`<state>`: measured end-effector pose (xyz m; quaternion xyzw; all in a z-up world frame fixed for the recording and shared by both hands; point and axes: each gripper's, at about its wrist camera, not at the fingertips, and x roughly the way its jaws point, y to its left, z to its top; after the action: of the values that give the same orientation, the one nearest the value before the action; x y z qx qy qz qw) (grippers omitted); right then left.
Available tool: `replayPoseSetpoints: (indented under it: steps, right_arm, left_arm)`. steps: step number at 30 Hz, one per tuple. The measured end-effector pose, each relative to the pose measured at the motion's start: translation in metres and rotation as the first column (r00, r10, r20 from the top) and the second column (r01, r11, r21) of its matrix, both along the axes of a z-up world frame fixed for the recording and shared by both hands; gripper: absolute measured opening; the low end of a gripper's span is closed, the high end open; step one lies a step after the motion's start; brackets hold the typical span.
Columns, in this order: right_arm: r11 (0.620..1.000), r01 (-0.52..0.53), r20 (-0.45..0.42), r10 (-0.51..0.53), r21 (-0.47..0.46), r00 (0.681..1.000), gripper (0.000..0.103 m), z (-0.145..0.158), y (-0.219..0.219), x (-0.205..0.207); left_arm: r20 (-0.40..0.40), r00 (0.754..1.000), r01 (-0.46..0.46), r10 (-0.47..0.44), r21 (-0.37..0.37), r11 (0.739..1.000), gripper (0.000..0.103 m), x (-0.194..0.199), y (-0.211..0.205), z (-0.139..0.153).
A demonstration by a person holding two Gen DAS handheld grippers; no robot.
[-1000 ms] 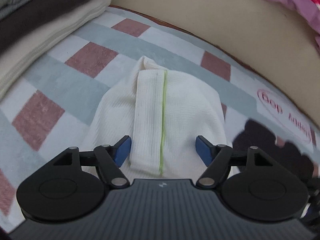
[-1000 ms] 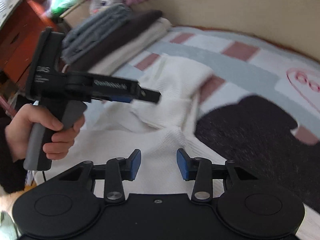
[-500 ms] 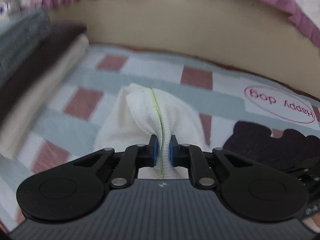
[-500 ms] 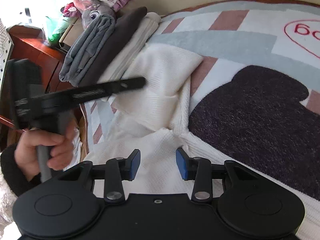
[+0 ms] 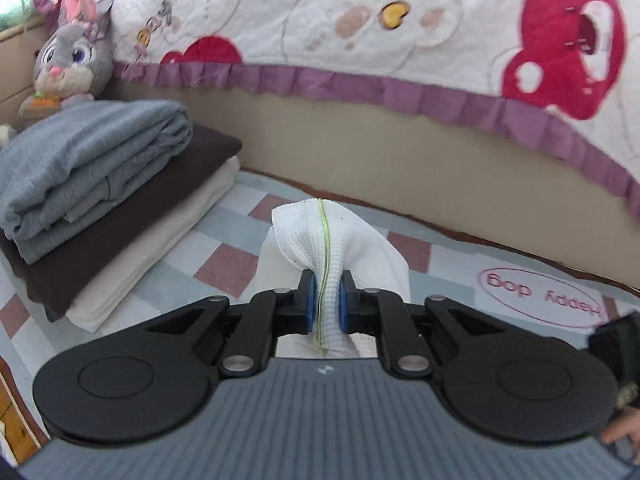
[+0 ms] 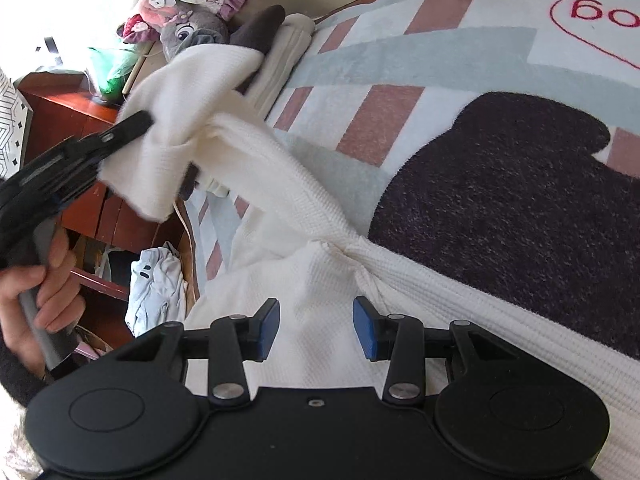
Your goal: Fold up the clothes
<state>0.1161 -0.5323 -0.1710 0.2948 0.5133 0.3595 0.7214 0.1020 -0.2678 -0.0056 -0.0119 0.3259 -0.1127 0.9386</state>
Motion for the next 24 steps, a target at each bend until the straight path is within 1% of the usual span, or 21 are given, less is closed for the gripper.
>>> replayPoseSetpoints:
  steps: [2, 4, 7, 9, 12, 14, 17, 18, 20, 21, 23, 24]
  right_arm:
    - [1.000, 0.012, -0.011, -0.012, 0.006, 1.000, 0.043, -0.001, -0.002, 0.000]
    - [1.000, 0.024, -0.018, -0.023, 0.008, 1.000, 0.043, -0.002, -0.005, -0.001]
    - [0.999, 0.038, -0.015, -0.039, -0.010, 0.999, 0.036, -0.001, -0.004, -0.002]
    - [0.999, 0.035, 0.012, -0.034, -0.032, 0.999, 0.036, 0.002, -0.001, -0.004]
    - [0.997, 0.043, 0.059, -0.039, -0.064, 0.997, 0.032, 0.006, 0.003, -0.005]
    - [0.996, 0.059, 0.075, -0.054, -0.067, 0.996, 0.032, 0.006, 0.003, -0.004]
    - [0.995, 0.074, 0.088, -0.068, -0.070, 0.994, 0.032, 0.007, 0.001, -0.004]
    - [0.994, 0.078, 0.089, -0.072, -0.073, 0.993, 0.032, 0.007, 0.001, -0.004]
    - [0.993, 0.082, 0.097, -0.074, -0.083, 0.993, 0.034, 0.010, 0.002, -0.004]
    - [0.993, 0.080, 0.108, -0.070, -0.092, 0.992, 0.034, 0.012, 0.002, -0.006]
    - [0.992, 0.073, 0.163, -0.056, -0.101, 0.985, 0.040, 0.019, 0.000, -0.012]
    - [0.992, 0.069, 0.194, -0.048, -0.105, 0.980, 0.040, 0.023, -0.002, -0.015]
  left_arm:
    - [0.008, 0.999, 0.038, -0.038, -0.001, 0.999, 0.011, -0.014, -0.003, 0.009]
    - [0.002, 0.998, 0.057, -0.057, -0.015, 0.998, 0.011, -0.027, -0.004, 0.019]
    - [-0.023, 0.998, 0.063, -0.064, -0.035, 0.997, 0.012, -0.049, -0.002, 0.033]
    - [-0.040, 0.998, 0.055, -0.056, -0.027, 0.998, 0.012, -0.065, 0.002, 0.040]
    - [-0.045, 0.997, 0.063, -0.063, -0.003, 0.998, 0.012, -0.091, 0.008, 0.048]
    - [-0.064, 0.994, 0.084, -0.085, -0.019, 0.996, 0.012, -0.110, 0.011, 0.047]
    - [-0.164, 0.982, 0.089, -0.097, -0.053, 0.995, 0.012, -0.129, 0.012, 0.026]
    - [-0.194, 0.977, 0.086, -0.094, -0.048, 0.995, 0.012, -0.132, 0.011, 0.015]
    - [-0.227, 0.969, 0.099, -0.100, -0.013, 0.995, 0.012, -0.126, 0.007, -0.006]
    - [-0.244, 0.964, 0.107, -0.102, 0.004, 0.994, 0.015, -0.124, 0.006, -0.016]
    - [-0.277, 0.955, 0.122, -0.106, 0.038, 0.992, 0.024, -0.118, 0.002, -0.037]
    - [-0.294, 0.950, 0.130, -0.108, 0.055, 0.990, 0.037, -0.115, 0.001, -0.048]
